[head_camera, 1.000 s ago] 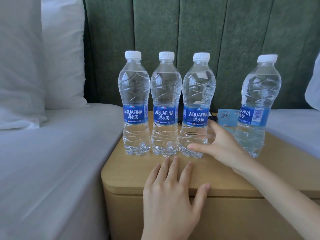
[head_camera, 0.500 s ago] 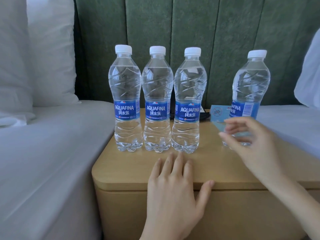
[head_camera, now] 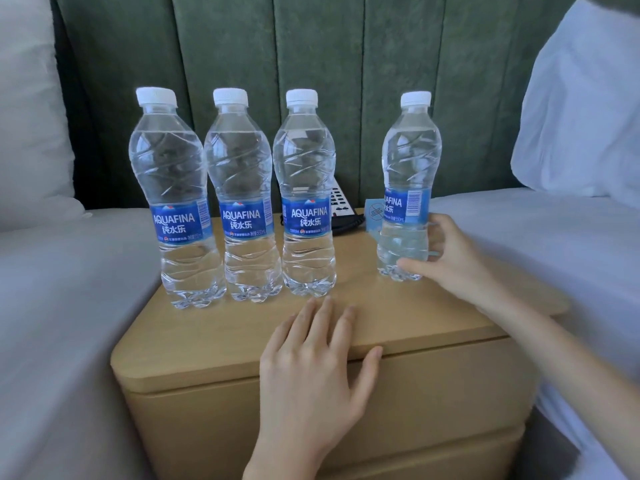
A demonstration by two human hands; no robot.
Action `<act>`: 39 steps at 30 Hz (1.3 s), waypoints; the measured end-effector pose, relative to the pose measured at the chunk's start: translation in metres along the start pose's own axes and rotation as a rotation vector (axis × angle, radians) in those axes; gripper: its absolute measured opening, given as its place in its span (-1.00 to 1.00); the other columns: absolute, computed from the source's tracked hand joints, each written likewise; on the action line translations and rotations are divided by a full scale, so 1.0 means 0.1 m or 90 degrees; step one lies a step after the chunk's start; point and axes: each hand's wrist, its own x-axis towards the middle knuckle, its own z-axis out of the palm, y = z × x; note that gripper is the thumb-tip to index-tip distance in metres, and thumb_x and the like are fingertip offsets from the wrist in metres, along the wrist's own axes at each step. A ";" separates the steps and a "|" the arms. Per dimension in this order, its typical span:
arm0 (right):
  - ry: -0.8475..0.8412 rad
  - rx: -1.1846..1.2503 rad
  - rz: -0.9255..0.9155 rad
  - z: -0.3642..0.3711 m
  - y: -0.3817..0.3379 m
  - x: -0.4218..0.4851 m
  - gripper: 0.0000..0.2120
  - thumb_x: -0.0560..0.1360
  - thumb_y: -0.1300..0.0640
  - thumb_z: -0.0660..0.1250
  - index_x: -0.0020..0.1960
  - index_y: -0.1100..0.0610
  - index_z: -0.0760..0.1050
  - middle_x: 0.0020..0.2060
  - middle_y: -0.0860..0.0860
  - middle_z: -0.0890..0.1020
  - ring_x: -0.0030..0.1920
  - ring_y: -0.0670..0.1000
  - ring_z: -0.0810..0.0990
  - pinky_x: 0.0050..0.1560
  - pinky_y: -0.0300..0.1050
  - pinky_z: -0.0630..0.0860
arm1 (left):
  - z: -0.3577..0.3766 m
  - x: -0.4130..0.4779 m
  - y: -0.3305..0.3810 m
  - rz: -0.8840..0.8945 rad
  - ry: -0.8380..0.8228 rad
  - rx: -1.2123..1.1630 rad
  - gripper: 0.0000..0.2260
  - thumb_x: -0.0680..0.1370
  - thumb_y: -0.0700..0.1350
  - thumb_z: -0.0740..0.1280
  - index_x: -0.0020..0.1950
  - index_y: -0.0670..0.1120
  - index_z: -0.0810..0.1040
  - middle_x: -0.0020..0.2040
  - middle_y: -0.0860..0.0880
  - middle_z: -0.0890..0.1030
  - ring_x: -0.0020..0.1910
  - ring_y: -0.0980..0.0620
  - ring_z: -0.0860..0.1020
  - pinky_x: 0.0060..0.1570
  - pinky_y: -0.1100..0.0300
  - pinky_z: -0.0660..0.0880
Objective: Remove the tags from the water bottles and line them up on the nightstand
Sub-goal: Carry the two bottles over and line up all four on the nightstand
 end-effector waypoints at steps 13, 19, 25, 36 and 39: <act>-0.052 0.086 -0.003 0.17 -0.10 0.01 -0.32 0.23 -0.04 0.55 0.19 -0.17 0.21 0.18 -0.09 0.48 0.17 -0.15 0.47 0.21 0.00 0.45 | 0.00 -0.01 0.00 -0.010 -0.023 -0.014 -0.60 0.51 0.20 0.16 0.15 0.00 0.61 0.15 -0.04 0.63 0.17 -0.05 0.57 0.12 0.09 0.38; -0.133 0.115 -0.013 0.22 -0.08 0.02 -0.25 0.30 -0.02 0.51 0.38 -0.11 0.19 0.30 -0.08 0.44 0.31 -0.12 0.38 0.21 -0.19 0.39 | 0.00 -0.01 0.00 -0.013 -0.030 -0.016 -0.60 0.52 0.20 0.17 0.15 0.00 0.61 0.16 -0.04 0.62 0.18 -0.05 0.56 0.10 0.07 0.43; -0.079 0.037 -0.060 0.26 -0.15 0.03 -0.24 0.21 -0.07 0.55 0.33 -0.05 0.32 0.13 -0.09 0.50 0.09 -0.17 0.50 0.02 -0.22 0.49 | -0.01 -0.02 0.00 -0.018 -0.030 -0.013 -0.59 0.51 0.20 0.17 0.16 0.00 0.61 0.16 -0.04 0.62 0.19 -0.05 0.56 0.12 0.07 0.41; -0.088 0.047 -0.077 0.32 -0.17 0.02 -0.27 0.26 -0.03 0.54 0.35 -0.04 0.32 0.17 -0.08 0.51 0.09 -0.15 0.52 0.07 -0.15 0.52 | -0.02 -0.01 0.01 -0.018 -0.031 -0.019 -0.60 0.51 0.20 0.18 0.15 -0.01 0.61 0.16 -0.05 0.62 0.19 -0.05 0.56 0.11 0.09 0.39; -0.078 0.062 -0.076 0.32 -0.17 0.01 -0.24 0.26 -0.01 0.55 0.37 -0.03 0.29 0.18 -0.08 0.50 0.09 -0.15 0.52 0.09 -0.11 0.53 | -0.02 -0.01 0.01 -0.021 -0.036 -0.018 -0.60 0.51 0.20 0.18 0.15 0.00 0.61 0.16 -0.04 0.62 0.19 -0.04 0.55 0.09 0.08 0.42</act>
